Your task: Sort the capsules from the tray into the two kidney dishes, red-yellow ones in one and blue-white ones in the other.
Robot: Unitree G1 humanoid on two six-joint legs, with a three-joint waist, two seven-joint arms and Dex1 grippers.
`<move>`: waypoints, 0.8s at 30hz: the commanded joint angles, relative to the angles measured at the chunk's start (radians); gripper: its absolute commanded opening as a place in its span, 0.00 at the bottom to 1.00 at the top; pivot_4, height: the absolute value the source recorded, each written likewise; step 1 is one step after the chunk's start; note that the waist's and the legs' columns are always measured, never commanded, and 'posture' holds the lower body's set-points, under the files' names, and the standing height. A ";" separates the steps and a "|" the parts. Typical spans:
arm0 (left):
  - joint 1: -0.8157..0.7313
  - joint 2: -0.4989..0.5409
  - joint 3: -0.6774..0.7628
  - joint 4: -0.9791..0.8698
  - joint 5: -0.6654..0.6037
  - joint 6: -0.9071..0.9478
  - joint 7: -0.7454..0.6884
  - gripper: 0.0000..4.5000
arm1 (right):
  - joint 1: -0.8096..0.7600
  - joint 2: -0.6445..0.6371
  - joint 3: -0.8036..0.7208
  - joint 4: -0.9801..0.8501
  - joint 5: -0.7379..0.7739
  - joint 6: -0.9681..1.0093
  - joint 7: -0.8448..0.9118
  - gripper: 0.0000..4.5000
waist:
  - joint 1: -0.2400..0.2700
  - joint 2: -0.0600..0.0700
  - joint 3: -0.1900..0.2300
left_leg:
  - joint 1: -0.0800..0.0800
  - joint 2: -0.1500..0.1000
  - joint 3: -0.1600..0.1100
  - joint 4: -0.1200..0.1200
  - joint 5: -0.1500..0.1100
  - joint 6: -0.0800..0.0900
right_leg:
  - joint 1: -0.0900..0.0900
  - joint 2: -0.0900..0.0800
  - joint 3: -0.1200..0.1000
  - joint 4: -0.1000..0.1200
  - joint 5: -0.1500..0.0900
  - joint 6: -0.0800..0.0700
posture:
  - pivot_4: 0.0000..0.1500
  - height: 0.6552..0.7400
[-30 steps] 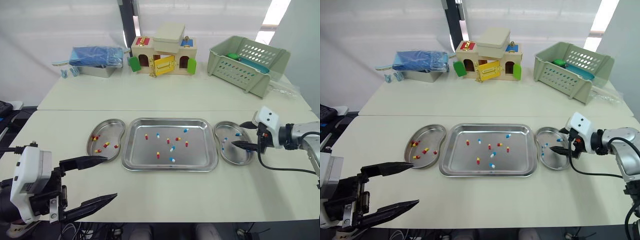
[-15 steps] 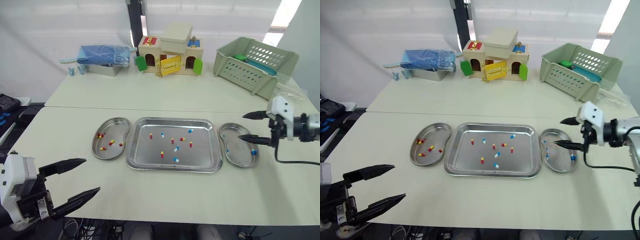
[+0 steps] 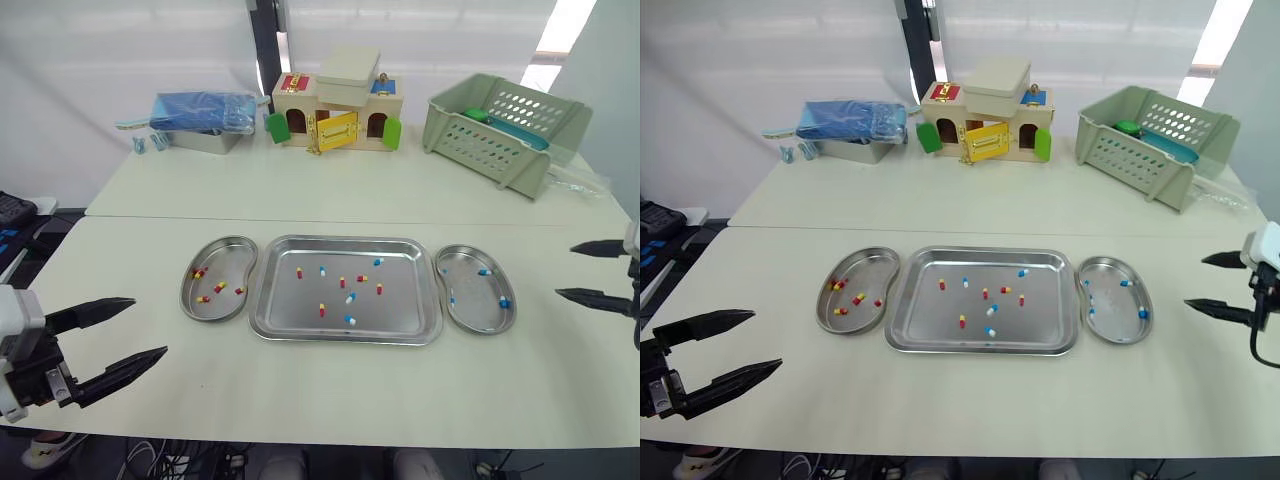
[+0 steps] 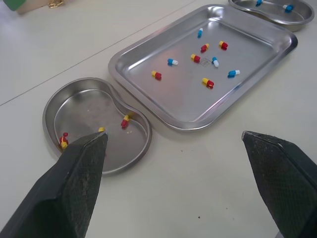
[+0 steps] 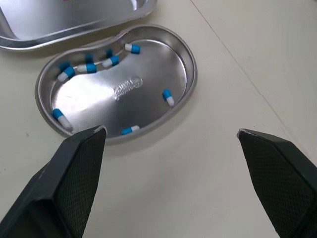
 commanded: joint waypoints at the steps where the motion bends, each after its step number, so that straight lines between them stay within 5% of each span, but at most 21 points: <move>1: -0.013 0.012 -0.003 0.003 0.008 -0.006 0.003 1.00 | 0.055 0.018 -0.105 0.004 0.030 -0.045 -0.017 0.99 | 0.000 0.000 0.000 | 0.000 0.000 0.000 0.000 0.000 0.000 | 0.000 0.000 0.000 0.000 0.000 0.000 | 1.00 1.00; 14: -0.023 0.019 0.002 -0.002 0.015 0.010 -0.006 1.00 | 0.138 0.111 -0.141 -0.164 0.093 0.001 -0.098 0.99 | -0.008 0.001 0.000 | 0.001 0.000 0.000 0.000 0.000 0.000 | 0.001 0.000 0.000 0.000 0.000 0.000 | 1.00 1.00; 24: 0.002 0.005 0.036 -0.036 0.007 0.027 0.004 1.00 | -0.247 0.167 0.110 -0.263 0.135 0.141 -0.134 0.99 | -0.015 0.001 0.000 | 0.002 0.001 0.000 0.000 0.000 0.000 | 0.001 0.000 0.001 0.000 0.000 0.000 | 1.00 1.00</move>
